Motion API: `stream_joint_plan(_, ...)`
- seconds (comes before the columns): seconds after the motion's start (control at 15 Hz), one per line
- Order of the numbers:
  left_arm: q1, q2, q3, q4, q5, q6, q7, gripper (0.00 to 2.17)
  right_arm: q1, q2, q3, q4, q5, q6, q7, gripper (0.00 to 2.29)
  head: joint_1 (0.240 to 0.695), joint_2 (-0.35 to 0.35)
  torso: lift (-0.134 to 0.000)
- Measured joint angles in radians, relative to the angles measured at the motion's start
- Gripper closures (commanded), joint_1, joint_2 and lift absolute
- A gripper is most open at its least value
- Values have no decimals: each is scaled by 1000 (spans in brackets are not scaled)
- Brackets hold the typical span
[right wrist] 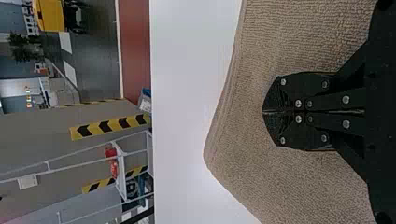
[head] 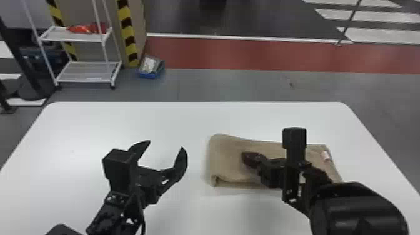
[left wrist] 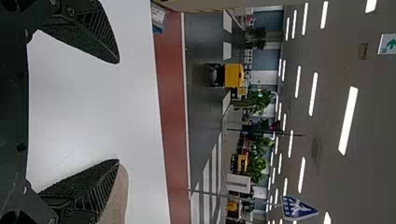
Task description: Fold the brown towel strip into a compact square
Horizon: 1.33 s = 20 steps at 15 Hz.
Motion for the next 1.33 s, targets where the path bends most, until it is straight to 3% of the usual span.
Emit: stream_joint_plan(1.33, -3, -2, 14, 4, 0, -5, -2, 144, -90, 27, 183, 76, 9, -6, -78, 2105, 695, 45, -124)
